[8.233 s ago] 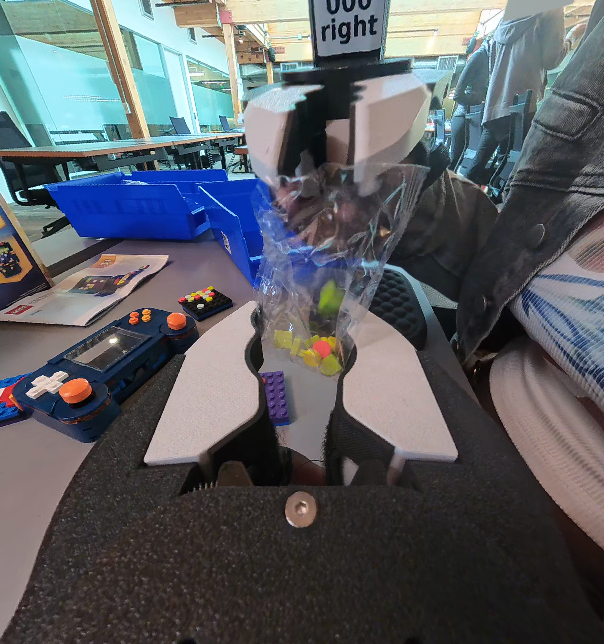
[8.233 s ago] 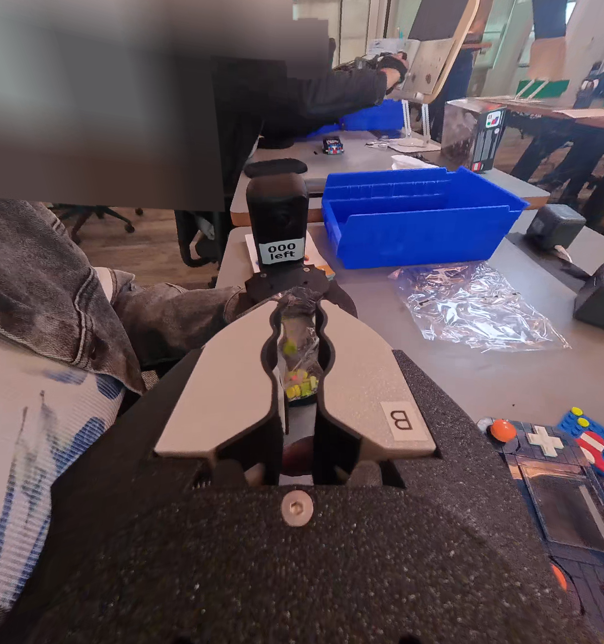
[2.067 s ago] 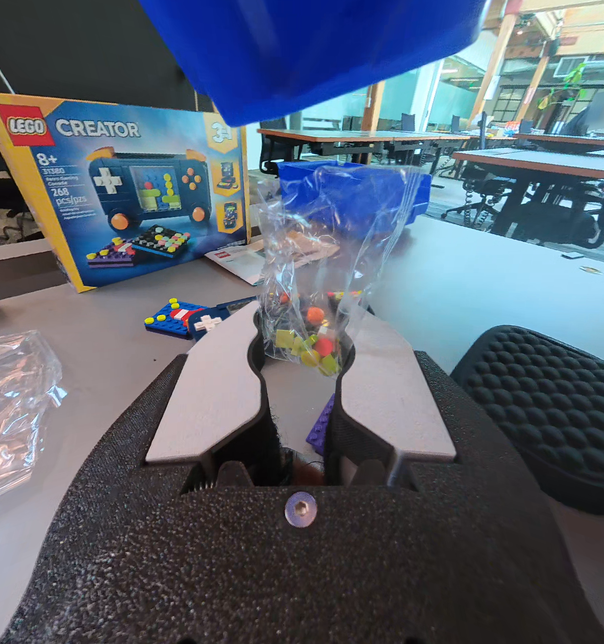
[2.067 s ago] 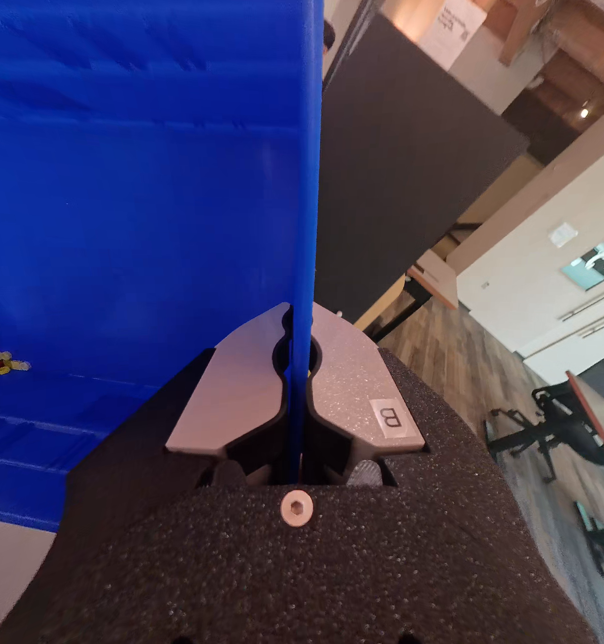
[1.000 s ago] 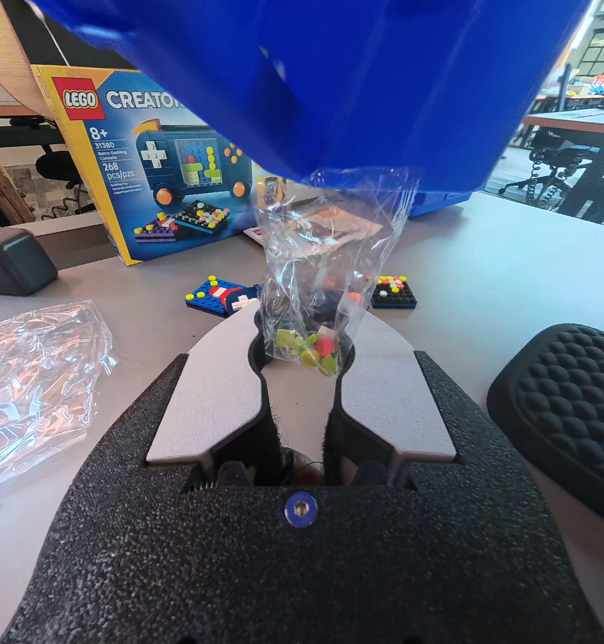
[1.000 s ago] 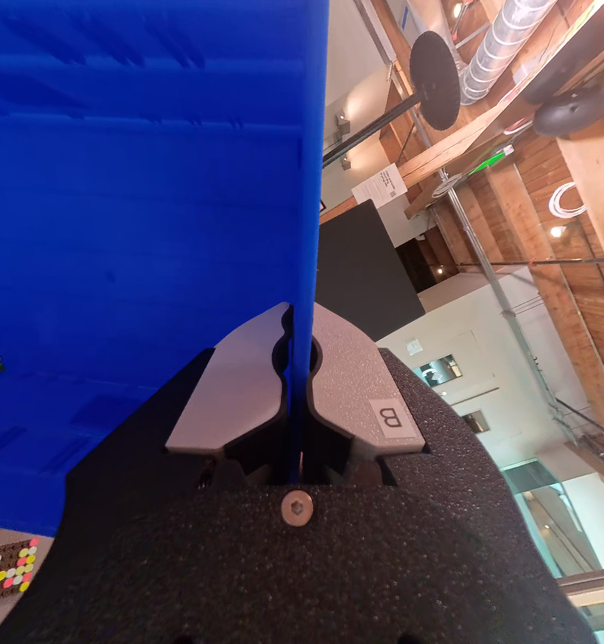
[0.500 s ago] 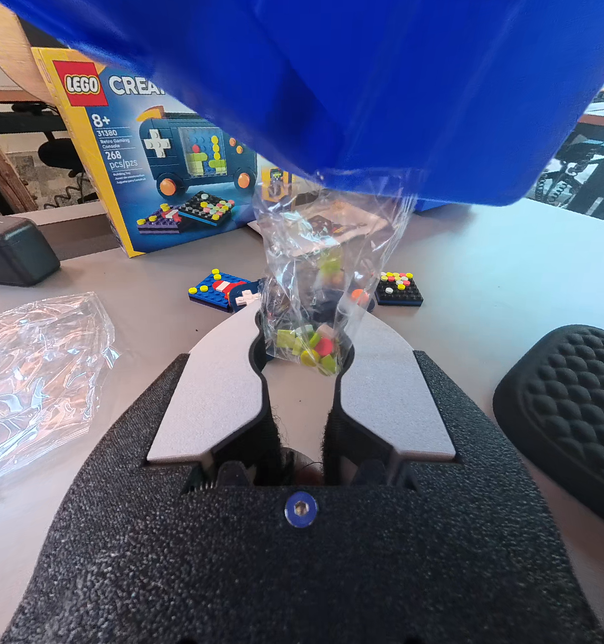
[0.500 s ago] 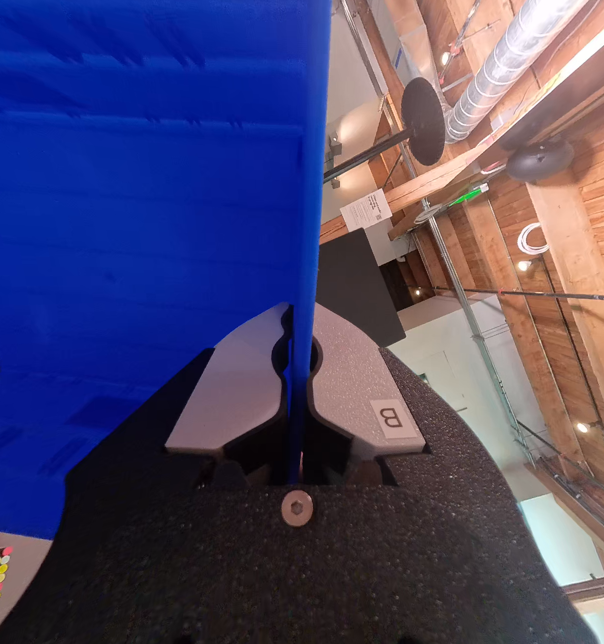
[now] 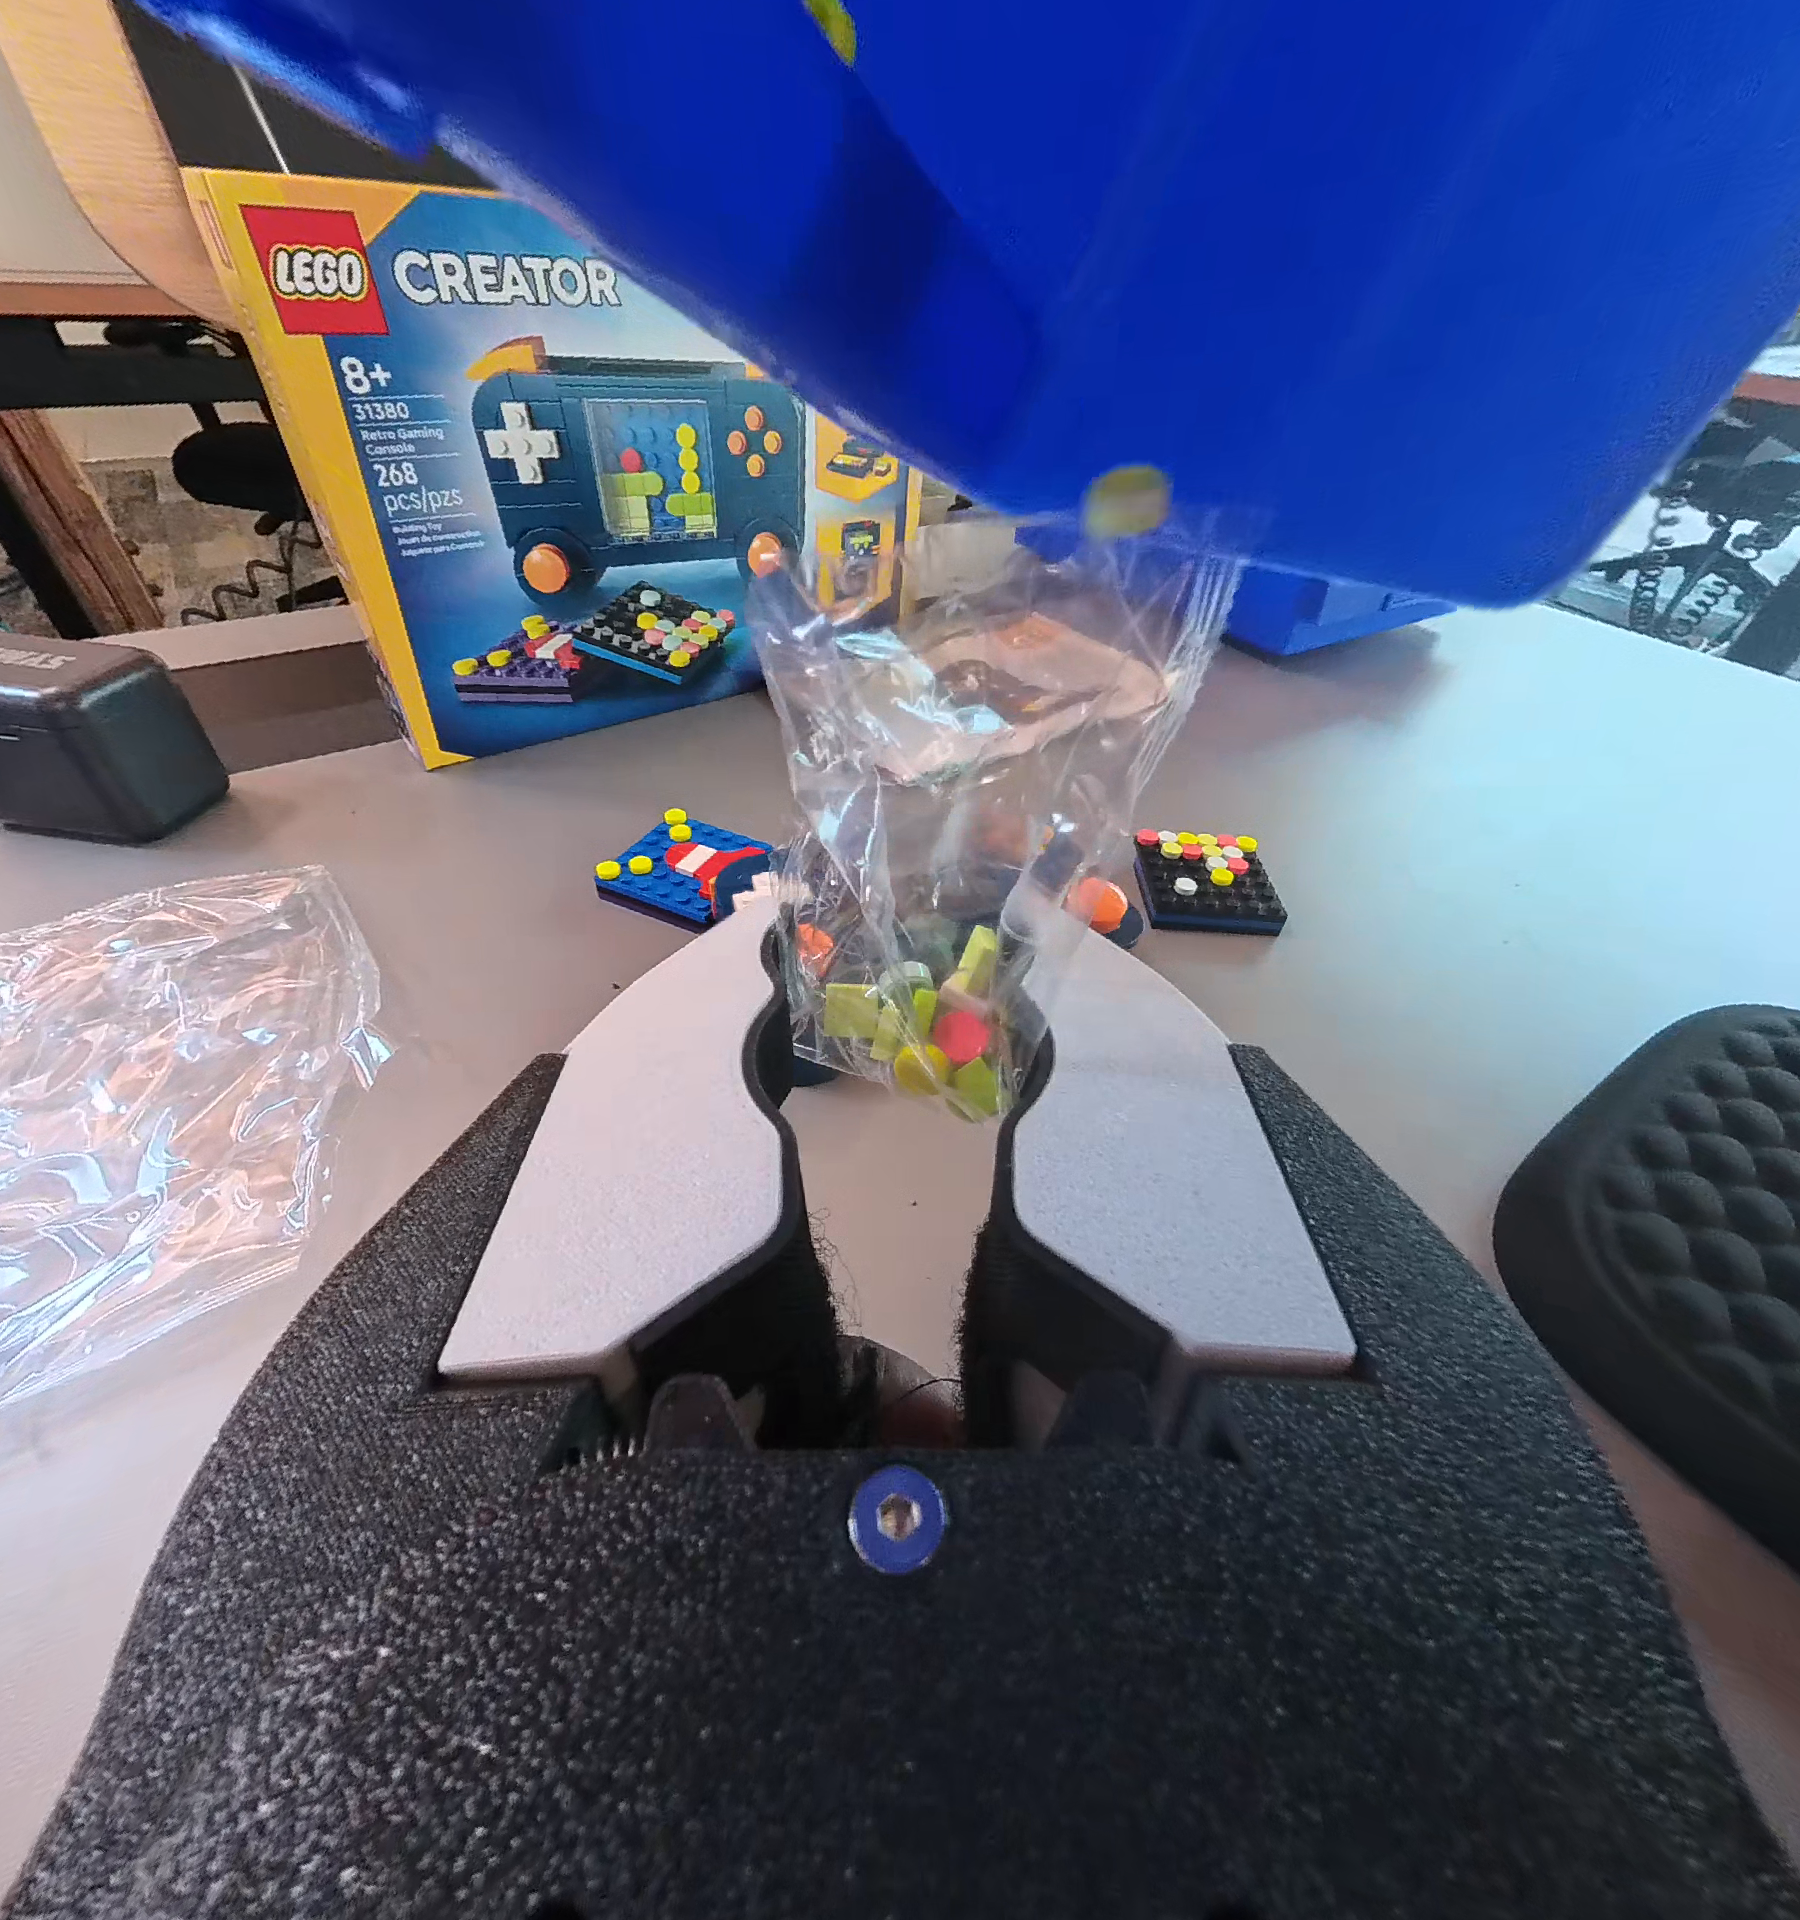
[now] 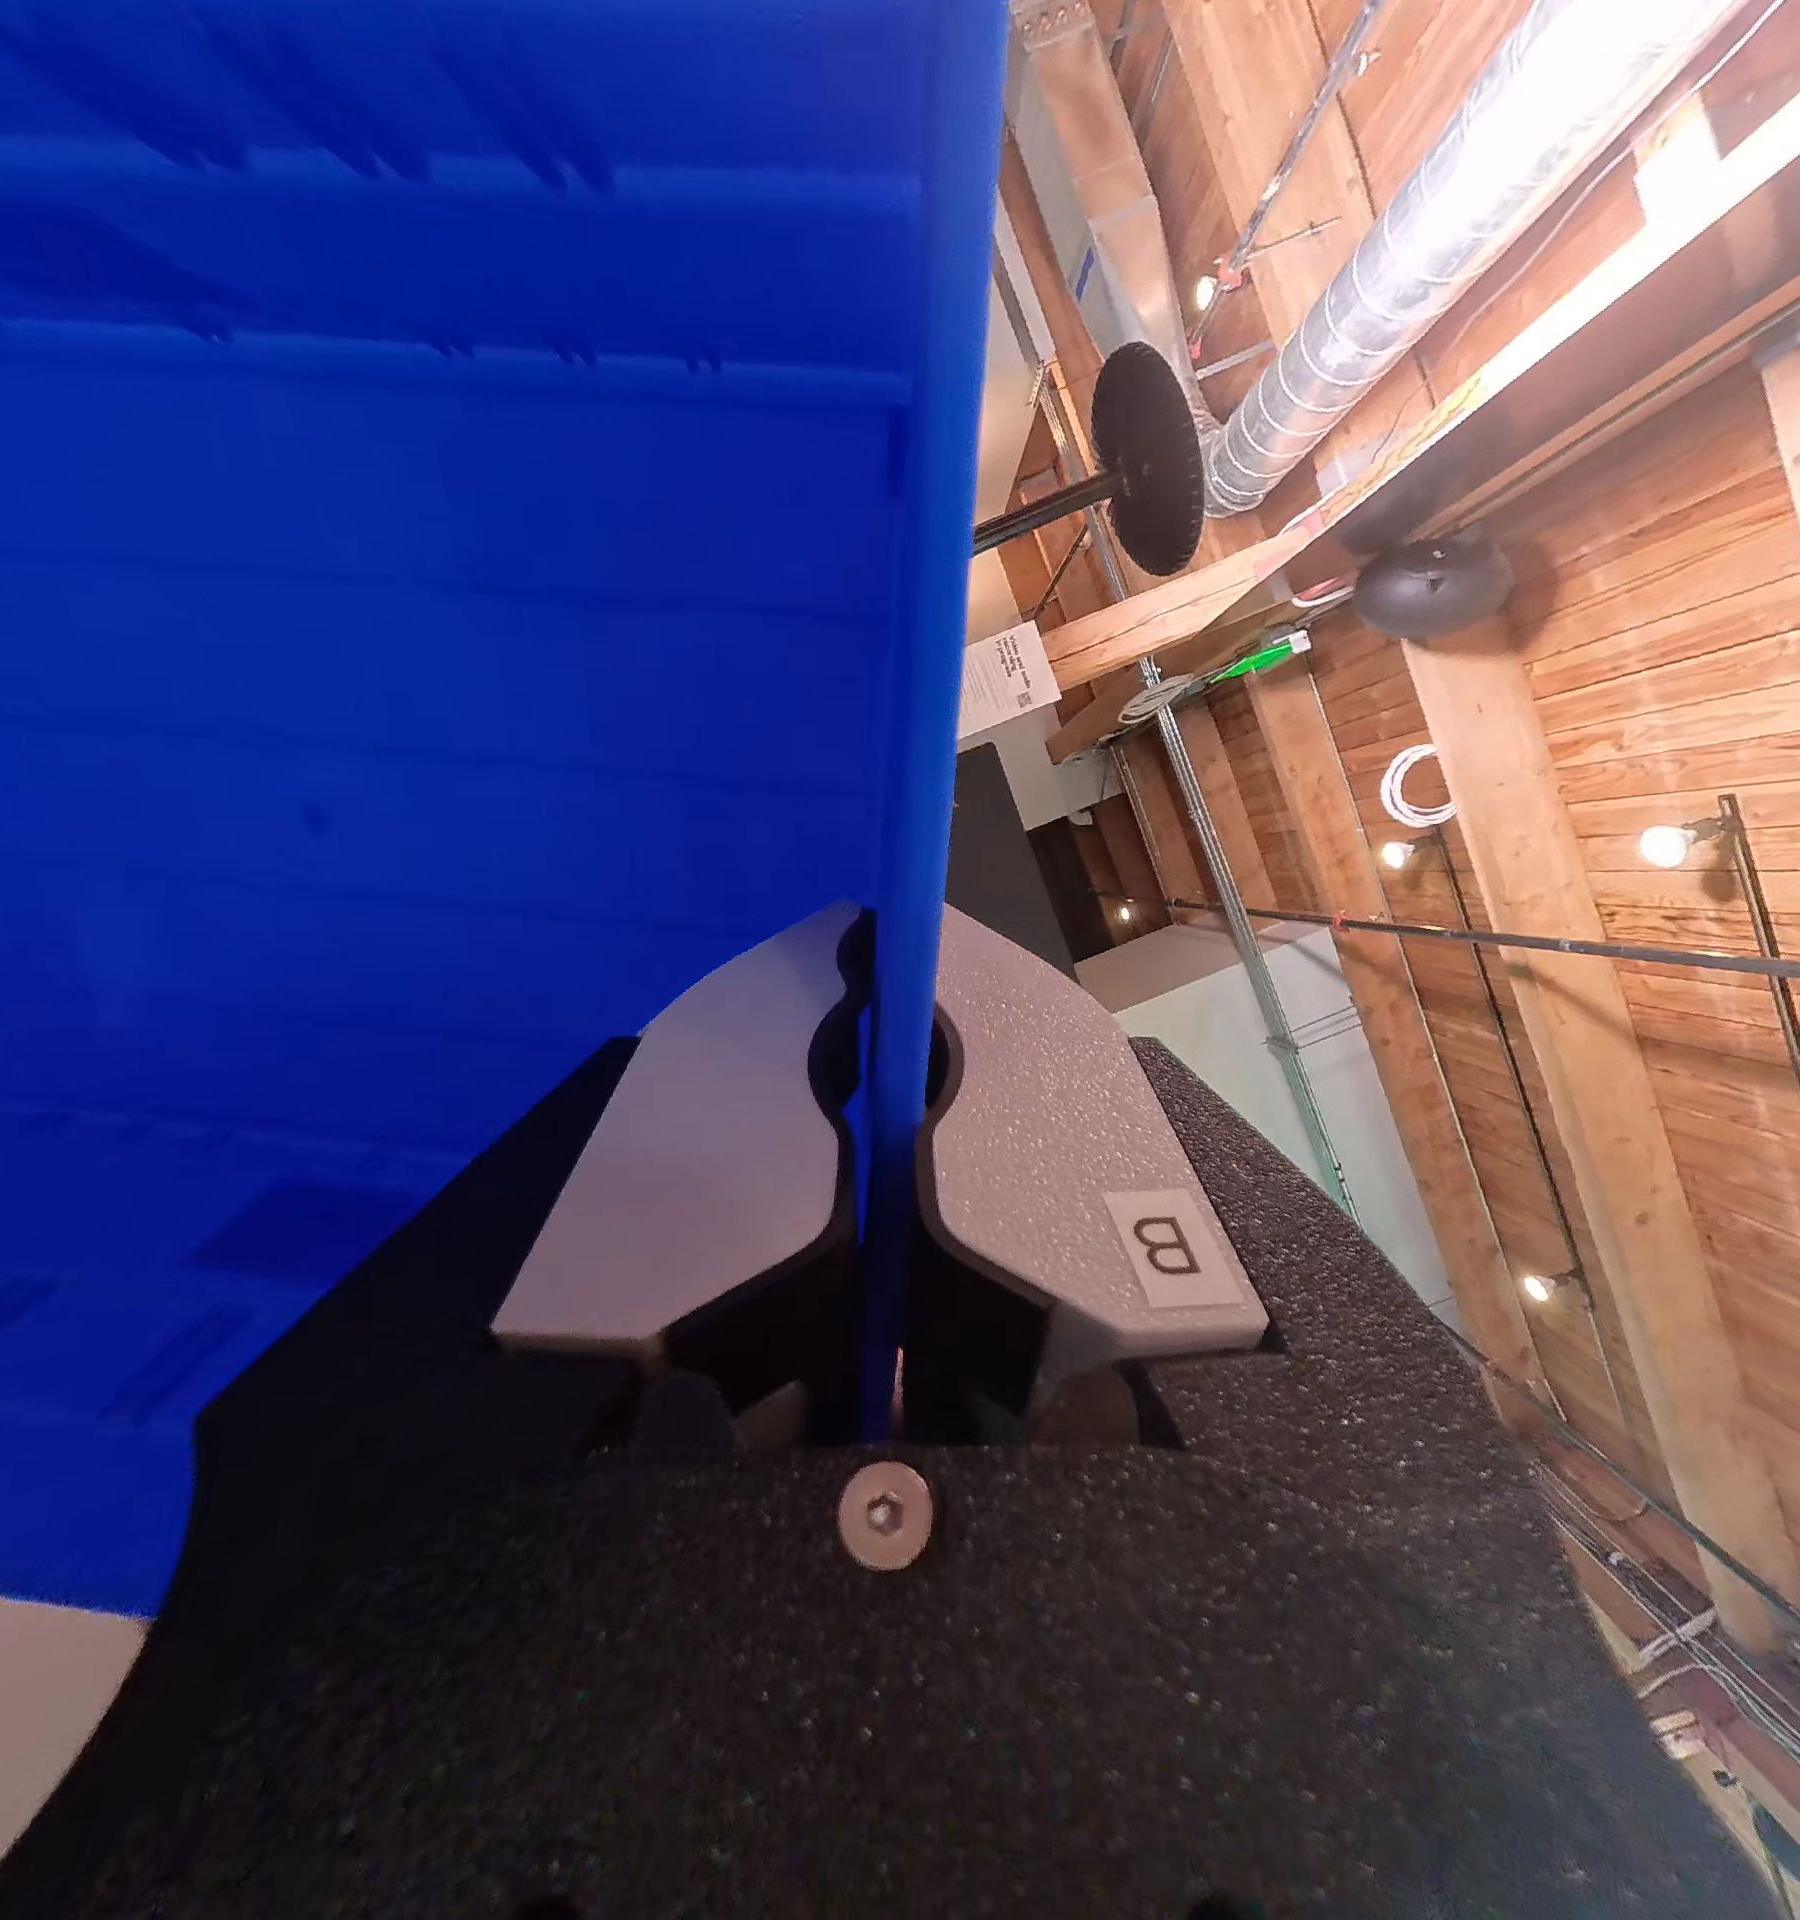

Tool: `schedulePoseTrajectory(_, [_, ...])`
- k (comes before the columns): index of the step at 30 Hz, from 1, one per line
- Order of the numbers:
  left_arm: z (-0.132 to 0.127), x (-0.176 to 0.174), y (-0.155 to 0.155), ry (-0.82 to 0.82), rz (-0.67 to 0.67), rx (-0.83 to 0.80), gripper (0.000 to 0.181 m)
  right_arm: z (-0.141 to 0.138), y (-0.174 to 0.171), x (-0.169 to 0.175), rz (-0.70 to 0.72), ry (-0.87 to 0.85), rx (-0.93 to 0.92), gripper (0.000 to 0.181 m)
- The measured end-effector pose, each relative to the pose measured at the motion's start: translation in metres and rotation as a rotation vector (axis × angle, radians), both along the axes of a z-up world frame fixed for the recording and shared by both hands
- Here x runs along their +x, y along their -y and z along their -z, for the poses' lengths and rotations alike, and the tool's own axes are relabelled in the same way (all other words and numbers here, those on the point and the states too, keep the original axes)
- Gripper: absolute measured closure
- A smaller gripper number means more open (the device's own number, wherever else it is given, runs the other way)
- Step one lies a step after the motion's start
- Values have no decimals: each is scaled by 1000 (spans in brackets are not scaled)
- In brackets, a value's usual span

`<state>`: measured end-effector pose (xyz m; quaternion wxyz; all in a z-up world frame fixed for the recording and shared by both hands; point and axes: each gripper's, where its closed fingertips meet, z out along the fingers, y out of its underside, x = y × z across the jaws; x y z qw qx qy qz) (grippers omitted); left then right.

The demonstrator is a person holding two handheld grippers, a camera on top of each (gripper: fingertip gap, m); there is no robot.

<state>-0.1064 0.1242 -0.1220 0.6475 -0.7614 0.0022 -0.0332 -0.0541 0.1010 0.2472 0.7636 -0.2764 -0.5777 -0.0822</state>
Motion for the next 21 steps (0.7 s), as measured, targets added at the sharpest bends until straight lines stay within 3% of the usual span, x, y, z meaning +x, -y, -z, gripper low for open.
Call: schedulePoseTrajectory(21, [0, -1, -1, -15, -12, 0, 146, 3, 24, -9, 1, 18, 75, 178])
